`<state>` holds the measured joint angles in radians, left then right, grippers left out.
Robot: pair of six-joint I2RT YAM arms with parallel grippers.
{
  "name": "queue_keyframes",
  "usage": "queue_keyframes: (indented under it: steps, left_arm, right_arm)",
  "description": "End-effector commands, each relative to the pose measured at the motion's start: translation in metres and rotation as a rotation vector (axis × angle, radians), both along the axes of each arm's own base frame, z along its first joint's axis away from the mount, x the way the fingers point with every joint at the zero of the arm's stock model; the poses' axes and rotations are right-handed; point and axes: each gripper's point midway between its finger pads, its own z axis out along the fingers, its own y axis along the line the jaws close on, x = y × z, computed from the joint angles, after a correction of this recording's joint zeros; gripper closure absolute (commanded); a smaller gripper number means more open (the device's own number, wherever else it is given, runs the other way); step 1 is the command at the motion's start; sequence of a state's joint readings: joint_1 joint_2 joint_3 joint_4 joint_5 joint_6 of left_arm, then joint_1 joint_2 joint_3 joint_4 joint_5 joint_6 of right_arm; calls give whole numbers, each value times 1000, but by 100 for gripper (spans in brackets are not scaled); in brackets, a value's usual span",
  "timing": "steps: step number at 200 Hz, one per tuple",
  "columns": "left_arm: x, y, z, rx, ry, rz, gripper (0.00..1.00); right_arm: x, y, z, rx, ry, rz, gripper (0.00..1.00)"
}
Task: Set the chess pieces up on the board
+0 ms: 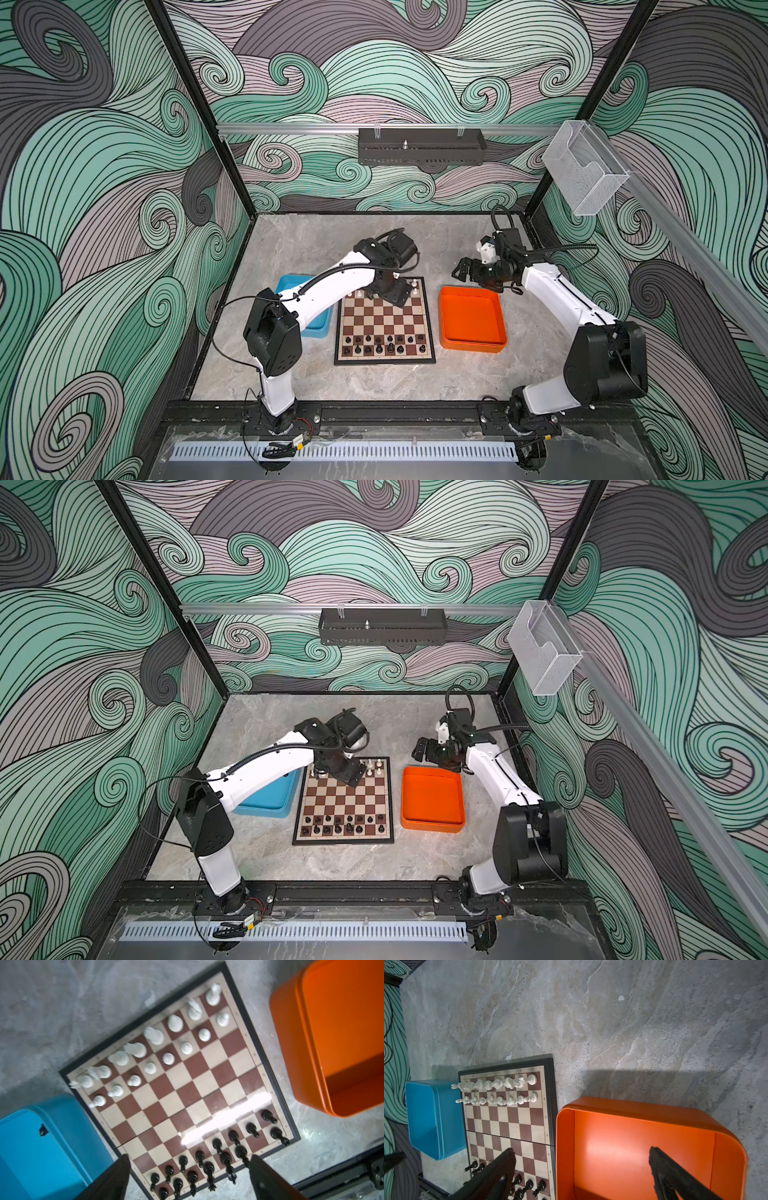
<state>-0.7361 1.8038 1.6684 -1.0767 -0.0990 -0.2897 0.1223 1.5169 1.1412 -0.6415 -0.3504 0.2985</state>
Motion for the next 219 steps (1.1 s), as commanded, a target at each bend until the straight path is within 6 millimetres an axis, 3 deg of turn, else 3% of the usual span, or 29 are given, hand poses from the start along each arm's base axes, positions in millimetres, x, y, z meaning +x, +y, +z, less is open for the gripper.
queue_keyframes:
  steps: [1, 18, 39, 58, 91, 120, 166, 219]
  left_arm:
    - [38, 41, 34, -28, -102, 123, 4]
    - [68, 74, 50, -75, -167, 232, 1]
    - [99, 120, 64, -103, -251, 368, 1]
    - [115, 161, 66, -135, -278, 490, 1]
    - [108, 219, 44, -100, -206, 637, 1]
    - [91, 234, 18, -113, -116, 627, 3]
    - [77, 237, -19, -56, -29, 590, 13]
    - [74, 241, -52, 3, 36, 560, 36]
  right_arm:
    - [2, 23, 14, 56, 22, 54, 4]
    - [3, 42, 21, 11, 15, 100, 4]
    - [6, 80, 34, -50, -18, 184, 4]
    - [7, 118, 48, -74, -53, 250, 4]
    - [10, 177, 59, -78, -98, 337, 4]
    - [10, 214, 55, -61, -93, 396, 4]
    - [19, 217, 46, -80, -89, 416, 4]
    - [30, 196, 35, -98, -69, 399, 3]
